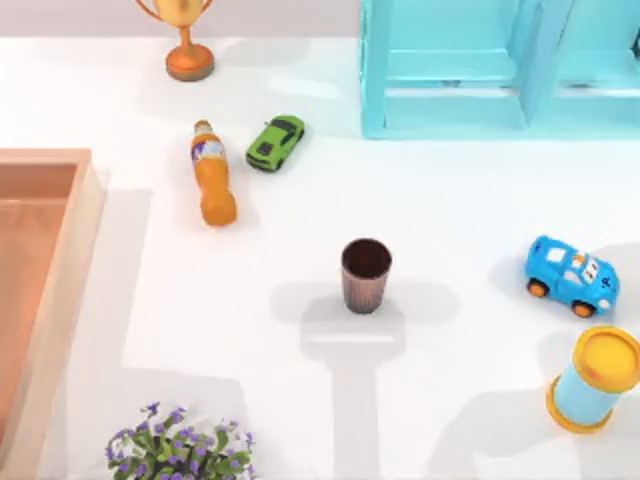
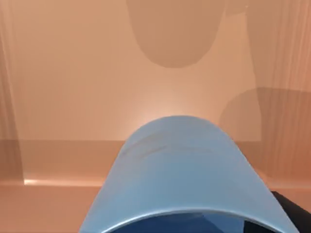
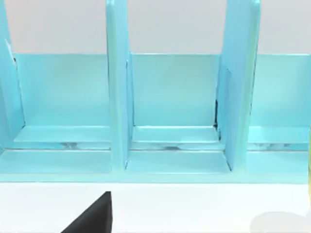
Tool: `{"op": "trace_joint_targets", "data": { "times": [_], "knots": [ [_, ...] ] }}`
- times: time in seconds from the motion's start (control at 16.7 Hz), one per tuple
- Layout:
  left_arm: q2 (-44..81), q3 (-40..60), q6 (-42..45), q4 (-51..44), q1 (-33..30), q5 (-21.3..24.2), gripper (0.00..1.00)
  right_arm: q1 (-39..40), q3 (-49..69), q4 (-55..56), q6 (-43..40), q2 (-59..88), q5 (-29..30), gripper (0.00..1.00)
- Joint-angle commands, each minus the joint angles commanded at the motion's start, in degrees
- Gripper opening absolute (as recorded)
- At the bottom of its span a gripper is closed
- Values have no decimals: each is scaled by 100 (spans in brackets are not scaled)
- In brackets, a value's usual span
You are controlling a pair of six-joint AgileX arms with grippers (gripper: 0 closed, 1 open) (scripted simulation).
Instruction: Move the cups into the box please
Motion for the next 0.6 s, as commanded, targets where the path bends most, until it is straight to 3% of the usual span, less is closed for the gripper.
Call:
{"op": "trace_joint_targets", "data": {
  "times": [0.3, 0.6],
  "knots": [
    [17, -123, 22, 123, 29, -4, 0, 0, 0, 0, 0, 0, 0, 100],
    [17, -123, 22, 123, 29, -4, 38, 0, 0, 0, 0, 0, 0, 100]
  ]
}}
